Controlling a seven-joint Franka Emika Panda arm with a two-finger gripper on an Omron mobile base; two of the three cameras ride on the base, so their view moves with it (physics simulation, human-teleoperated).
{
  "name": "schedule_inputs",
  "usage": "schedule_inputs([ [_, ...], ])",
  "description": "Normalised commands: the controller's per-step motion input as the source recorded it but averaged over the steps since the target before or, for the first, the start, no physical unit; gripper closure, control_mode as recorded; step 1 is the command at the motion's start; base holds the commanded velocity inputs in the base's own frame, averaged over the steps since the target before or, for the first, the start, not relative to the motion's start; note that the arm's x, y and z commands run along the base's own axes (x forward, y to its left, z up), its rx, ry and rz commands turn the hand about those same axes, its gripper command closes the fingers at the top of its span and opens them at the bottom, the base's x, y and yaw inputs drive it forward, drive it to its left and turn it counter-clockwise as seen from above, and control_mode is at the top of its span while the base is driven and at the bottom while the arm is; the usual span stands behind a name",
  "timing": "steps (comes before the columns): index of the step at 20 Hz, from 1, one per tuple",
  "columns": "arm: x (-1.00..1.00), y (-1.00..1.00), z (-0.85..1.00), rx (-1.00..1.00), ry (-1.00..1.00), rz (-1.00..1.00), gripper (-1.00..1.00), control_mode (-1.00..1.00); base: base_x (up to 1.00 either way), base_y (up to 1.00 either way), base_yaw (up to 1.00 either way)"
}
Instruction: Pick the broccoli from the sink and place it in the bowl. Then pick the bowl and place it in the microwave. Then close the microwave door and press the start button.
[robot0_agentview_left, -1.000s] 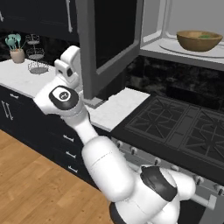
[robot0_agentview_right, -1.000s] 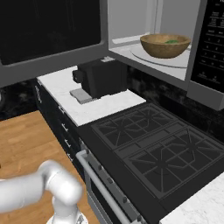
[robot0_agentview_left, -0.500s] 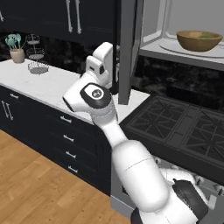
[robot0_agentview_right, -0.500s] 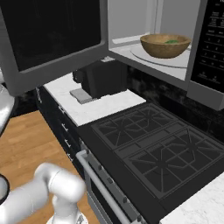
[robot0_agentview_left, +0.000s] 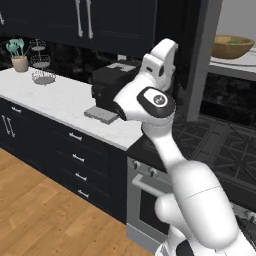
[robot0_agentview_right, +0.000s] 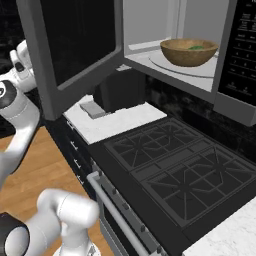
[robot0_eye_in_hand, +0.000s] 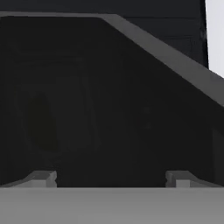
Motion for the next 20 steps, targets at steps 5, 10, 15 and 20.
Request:
schedule_inputs([
  [5, -0.29, -0.95, 0.35, 0.06, 0.0, 0.0, -1.0, -1.0, 0.0, 0.0, 0.0],
  [10, -0.14, -0.86, 0.34, 0.08, 0.0, 0.0, -1.0, -1.0, 0.0, 0.0, 0.0],
  [15, 0.01, -0.76, 0.18, 0.06, 0.03, 0.0, -1.0, -1.0, 0.0, 0.0, 0.0],
  [20, 0.51, -0.42, 0.0, 0.01, 0.13, 0.0, -1.0, -1.0, 0.0, 0.0, 0.0],
])
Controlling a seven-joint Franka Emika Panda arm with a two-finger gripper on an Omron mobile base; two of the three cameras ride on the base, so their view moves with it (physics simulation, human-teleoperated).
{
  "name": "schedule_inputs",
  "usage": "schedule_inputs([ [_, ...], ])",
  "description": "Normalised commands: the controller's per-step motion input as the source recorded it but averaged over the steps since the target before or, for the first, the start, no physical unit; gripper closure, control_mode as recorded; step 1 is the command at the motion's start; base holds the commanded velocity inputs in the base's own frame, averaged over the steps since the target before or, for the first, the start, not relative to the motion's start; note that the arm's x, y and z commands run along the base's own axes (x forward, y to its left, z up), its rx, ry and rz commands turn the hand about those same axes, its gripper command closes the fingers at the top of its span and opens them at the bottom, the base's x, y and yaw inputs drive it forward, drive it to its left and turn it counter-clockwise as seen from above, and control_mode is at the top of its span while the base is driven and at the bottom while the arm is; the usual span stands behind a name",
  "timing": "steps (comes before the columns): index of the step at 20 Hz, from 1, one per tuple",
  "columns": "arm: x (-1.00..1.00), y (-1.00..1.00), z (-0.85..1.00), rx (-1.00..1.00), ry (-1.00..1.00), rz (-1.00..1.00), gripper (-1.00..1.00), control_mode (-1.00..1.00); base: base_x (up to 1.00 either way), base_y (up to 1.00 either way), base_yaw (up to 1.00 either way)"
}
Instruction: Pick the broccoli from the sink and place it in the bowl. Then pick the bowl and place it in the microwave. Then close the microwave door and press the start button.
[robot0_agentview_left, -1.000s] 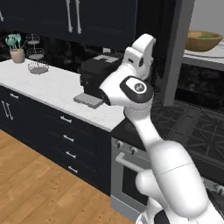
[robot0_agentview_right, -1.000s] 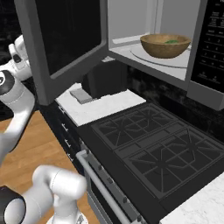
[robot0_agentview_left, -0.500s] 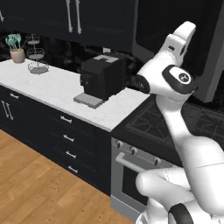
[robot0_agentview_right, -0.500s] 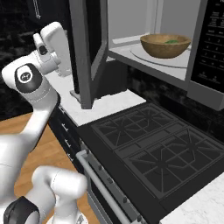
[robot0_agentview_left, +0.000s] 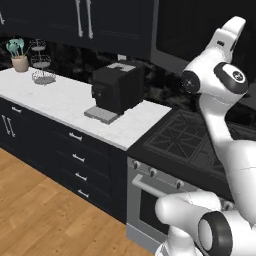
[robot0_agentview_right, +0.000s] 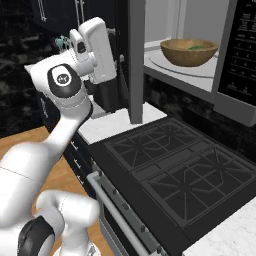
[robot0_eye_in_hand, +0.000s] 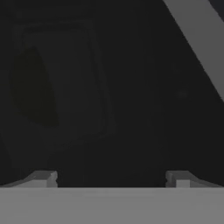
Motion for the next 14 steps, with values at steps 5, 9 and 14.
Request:
schedule_inputs([
  [5, 0.78, -0.32, 0.0, 0.0, 0.04, 0.0, -1.0, -1.0, 0.0, 0.0, 0.0],
  [9, 0.67, -0.44, 0.0, 0.01, 0.0, 0.0, -1.0, -1.0, 0.0, 0.0, 0.0],
  [14, 0.65, -0.47, 0.0, 0.0, 0.0, 0.0, -1.0, -1.0, 0.0, 0.0, 0.0],
])
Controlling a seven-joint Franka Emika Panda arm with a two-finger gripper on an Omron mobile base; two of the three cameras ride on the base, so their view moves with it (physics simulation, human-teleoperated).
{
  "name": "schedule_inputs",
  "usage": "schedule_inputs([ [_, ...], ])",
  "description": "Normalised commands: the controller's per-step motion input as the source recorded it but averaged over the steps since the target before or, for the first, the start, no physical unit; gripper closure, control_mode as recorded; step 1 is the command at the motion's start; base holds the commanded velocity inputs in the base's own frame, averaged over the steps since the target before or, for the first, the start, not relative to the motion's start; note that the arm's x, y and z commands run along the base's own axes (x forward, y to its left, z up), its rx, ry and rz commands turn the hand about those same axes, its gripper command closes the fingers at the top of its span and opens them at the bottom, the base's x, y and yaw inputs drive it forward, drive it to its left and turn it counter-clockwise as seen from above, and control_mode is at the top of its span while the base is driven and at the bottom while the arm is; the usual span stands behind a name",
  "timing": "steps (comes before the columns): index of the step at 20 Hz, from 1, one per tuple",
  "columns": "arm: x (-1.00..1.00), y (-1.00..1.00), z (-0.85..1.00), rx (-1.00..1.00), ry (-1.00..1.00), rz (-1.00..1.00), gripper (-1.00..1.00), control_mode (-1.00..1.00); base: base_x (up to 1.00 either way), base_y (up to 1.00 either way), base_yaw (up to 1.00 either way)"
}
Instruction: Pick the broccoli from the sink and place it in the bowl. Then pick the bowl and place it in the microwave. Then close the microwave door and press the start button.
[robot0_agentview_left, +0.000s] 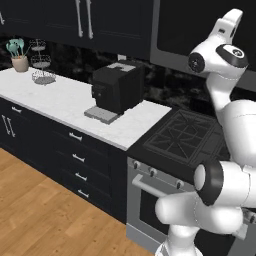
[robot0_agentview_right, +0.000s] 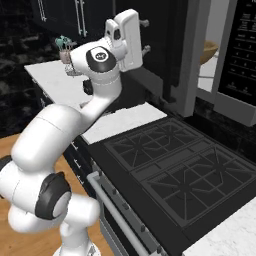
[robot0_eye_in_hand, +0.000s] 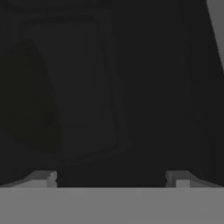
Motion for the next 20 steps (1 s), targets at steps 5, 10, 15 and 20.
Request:
schedule_inputs([
  [5, 0.63, -0.5, -0.01, 0.0, 0.0, 0.0, -1.0, -1.0, 0.0, 0.0, 0.0],
  [10, 0.88, -0.37, -0.31, 0.01, -0.16, 0.0, -1.0, -1.0, 0.0, 0.0, 0.0],
  [15, 0.95, -0.24, -0.41, 0.01, -0.22, 0.0, -1.0, -1.0, 0.0, 0.0, 0.0],
  [20, -0.27, 0.12, -0.06, 0.14, -0.11, -0.01, -1.0, -1.0, 0.0, 0.0, 0.0],
])
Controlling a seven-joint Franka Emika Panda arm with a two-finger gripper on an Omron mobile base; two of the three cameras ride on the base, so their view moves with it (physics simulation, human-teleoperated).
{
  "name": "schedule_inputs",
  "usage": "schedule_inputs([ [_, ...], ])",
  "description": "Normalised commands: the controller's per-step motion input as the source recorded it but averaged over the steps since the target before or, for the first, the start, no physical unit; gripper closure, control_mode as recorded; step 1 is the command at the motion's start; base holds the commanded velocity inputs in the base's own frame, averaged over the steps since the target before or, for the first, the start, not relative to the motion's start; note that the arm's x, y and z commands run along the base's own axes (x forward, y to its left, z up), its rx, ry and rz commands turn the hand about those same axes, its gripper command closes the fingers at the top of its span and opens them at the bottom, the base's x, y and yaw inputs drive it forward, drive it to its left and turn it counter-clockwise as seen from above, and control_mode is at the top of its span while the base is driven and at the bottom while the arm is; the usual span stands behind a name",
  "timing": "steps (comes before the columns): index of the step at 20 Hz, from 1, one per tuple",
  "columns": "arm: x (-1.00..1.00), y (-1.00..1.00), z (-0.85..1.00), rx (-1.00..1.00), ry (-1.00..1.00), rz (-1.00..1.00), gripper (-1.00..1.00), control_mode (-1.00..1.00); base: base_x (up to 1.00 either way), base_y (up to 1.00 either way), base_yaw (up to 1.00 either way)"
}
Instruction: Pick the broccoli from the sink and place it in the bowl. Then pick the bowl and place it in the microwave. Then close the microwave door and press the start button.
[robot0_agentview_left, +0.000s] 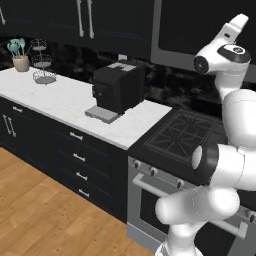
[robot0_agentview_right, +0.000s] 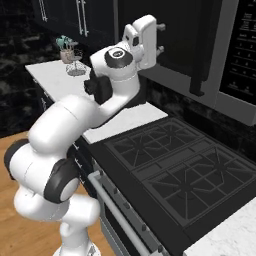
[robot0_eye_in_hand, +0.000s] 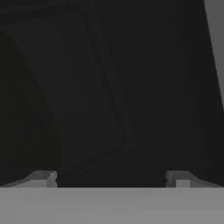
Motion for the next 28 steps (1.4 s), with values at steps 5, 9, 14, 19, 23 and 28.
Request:
schedule_inputs([
  [5, -1.0, 0.41, 0.34, 0.22, 0.05, -0.04, -1.0, -1.0, 0.0, 0.0, 0.0],
  [9, -1.0, 0.44, 0.35, 0.23, 0.03, -0.03, -1.0, -1.0, 0.0, 0.0, 0.0],
  [14, -0.96, 0.26, 0.05, 0.36, -0.06, -0.02, -1.0, -1.0, 0.0, 0.0, 0.0],
  [19, -0.67, 0.31, 0.0, 0.36, -0.21, -0.01, 1.0, -1.0, 0.0, 0.0, 0.0],
  [23, -0.35, 0.31, 0.0, 0.17, -0.31, 0.0, 1.0, -1.0, 0.0, 0.0, 0.0],
  [28, -0.48, 0.02, -0.08, 0.33, -0.09, 0.0, 1.0, -1.0, 0.0, 0.0, 0.0],
])
